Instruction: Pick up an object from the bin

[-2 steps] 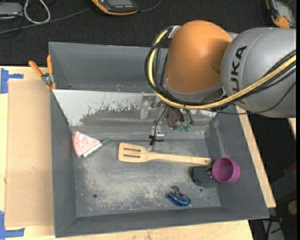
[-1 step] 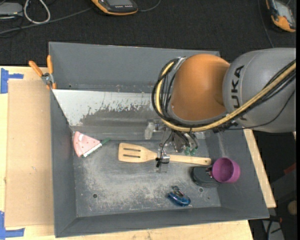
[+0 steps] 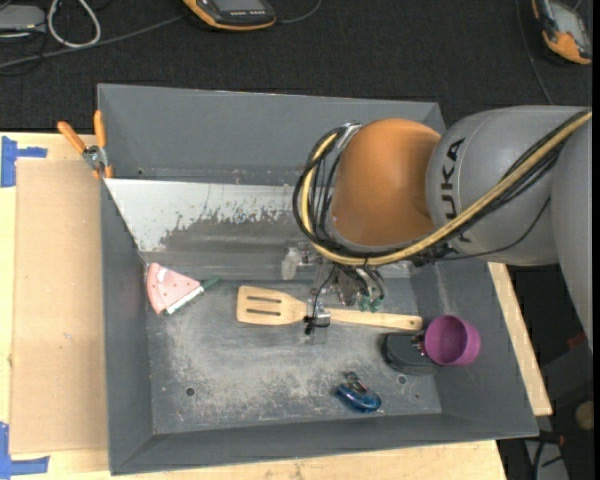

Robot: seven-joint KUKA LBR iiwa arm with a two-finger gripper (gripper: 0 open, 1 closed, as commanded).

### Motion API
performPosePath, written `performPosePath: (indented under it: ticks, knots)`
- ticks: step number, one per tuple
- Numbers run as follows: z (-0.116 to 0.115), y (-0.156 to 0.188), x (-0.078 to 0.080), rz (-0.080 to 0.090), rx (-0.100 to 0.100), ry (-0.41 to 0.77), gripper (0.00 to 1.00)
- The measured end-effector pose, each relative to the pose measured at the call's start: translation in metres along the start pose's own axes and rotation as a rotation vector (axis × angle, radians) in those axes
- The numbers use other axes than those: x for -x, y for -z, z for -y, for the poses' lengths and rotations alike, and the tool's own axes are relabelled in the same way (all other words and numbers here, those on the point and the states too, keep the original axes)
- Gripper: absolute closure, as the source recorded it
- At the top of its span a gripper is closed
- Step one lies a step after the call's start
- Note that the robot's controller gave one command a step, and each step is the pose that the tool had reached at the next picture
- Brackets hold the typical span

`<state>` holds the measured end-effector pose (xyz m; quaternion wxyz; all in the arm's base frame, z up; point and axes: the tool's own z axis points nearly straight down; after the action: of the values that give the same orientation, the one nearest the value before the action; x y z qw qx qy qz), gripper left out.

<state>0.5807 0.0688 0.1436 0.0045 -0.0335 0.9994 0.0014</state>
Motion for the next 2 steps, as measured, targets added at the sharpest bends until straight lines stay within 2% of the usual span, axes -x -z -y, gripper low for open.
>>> performPosePath:
  ticks: [1, 2]
  knots:
    - [0.002, -0.043, 0.001, -0.008, -0.001, -0.039, 0.00]
    - [0.015, -0.074, 0.040, 0.002, 0.001, 0.084, 1.00]
